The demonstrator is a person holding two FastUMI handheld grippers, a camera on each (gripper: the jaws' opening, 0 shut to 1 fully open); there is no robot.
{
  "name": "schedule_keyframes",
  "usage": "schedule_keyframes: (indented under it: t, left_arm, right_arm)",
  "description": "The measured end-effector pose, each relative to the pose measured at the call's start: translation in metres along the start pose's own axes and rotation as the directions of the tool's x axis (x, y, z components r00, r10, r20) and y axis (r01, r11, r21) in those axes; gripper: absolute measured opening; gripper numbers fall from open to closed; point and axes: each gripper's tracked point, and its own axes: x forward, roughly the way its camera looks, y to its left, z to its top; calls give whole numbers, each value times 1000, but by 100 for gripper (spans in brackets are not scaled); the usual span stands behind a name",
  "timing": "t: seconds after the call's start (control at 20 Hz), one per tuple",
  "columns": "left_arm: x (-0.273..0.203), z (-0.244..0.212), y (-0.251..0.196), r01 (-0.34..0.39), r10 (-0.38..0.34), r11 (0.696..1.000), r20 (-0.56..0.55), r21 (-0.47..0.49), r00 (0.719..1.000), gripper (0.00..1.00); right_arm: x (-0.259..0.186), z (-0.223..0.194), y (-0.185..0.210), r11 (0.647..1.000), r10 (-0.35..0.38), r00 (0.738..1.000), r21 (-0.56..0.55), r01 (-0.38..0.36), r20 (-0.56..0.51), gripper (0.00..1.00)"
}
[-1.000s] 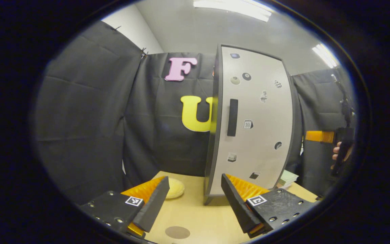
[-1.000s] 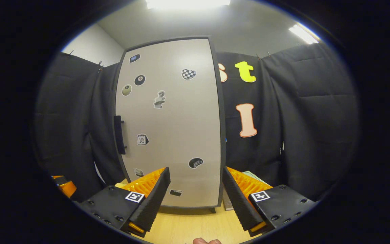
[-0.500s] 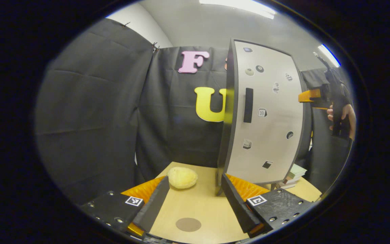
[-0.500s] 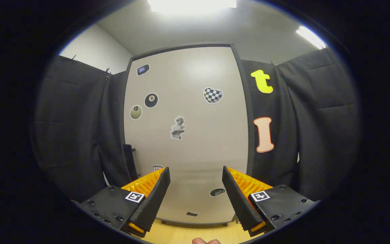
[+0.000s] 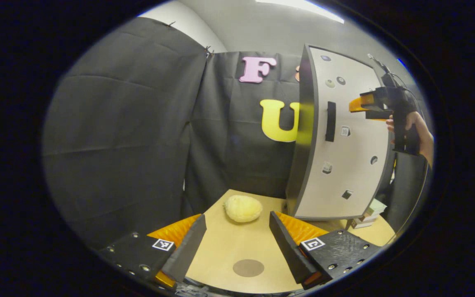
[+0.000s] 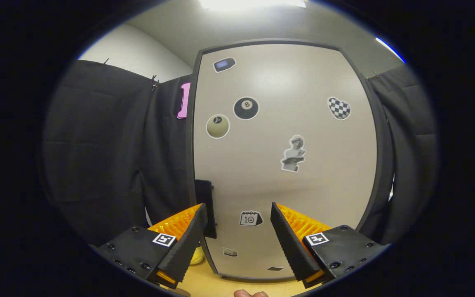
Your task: Open the cabinet door with the right hand, grasp the bottle in the cabinet with the left hand and place it on the coaster, then close the cabinet door with the right hand.
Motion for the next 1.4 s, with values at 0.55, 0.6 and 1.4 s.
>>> schedule_keyframes:
  t: [0.55, 0.6, 1.4]
  left_arm:
    - [8, -15, 27, -75, 74, 997, -31, -20, 997, 95]
    - [7, -12, 26, -70, 69, 997, -25, -26, 997, 95]
    - [-2, -9, 26, -82, 79, 992, -28, -99, 996, 96]
  right_arm:
    - [56, -25, 45, 999, -49, 997, -26, 48, -57, 96]
    - [59, -28, 44, 998, -68, 995, -19, 67, -66, 89]
    - [67, -43, 45, 1000, 4, 994, 4, -4, -110, 17]
